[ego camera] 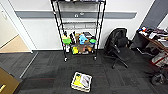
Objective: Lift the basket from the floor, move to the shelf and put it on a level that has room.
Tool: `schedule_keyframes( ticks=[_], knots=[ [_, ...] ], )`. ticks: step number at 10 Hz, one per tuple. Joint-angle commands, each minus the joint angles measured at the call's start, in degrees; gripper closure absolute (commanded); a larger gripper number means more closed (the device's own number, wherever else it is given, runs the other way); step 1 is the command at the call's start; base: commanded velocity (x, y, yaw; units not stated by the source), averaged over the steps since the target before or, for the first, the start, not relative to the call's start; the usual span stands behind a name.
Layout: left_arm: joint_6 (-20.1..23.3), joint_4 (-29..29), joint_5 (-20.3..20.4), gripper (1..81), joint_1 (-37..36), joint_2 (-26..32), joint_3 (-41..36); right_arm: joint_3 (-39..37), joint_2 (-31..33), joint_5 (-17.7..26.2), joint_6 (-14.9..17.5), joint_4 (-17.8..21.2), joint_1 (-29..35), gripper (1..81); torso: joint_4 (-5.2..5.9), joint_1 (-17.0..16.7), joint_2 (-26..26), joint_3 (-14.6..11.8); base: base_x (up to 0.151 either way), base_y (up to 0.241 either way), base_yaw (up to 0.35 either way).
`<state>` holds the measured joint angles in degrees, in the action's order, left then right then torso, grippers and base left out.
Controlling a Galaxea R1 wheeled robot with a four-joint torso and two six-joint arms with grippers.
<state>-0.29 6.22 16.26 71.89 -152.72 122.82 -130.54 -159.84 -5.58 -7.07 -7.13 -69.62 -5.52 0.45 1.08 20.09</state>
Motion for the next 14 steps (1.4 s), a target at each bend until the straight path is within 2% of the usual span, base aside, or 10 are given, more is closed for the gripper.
schedule_keyframes(
  ticks=[1, 14],
  knots=[
    [-0.15, -0.15, -2.99, 1.0, -1.44, 0.92, -0.83, 0.56, 0.9, 2.95, -0.05, -0.43, 1.54, 1.0, 0.0, 0.0, 0.0, 0.0, 0.132, 0.0, 0.0],
    [-0.15, -0.42, -2.99, 1.0, -1.35, 0.66, -0.56, -1.11, 0.73, 2.95, -0.58, -0.25, 0.49, 1.0, 0.0, -0.02, -0.04, 0.05, 0.136, 0.0, 0.0]
  ],
)
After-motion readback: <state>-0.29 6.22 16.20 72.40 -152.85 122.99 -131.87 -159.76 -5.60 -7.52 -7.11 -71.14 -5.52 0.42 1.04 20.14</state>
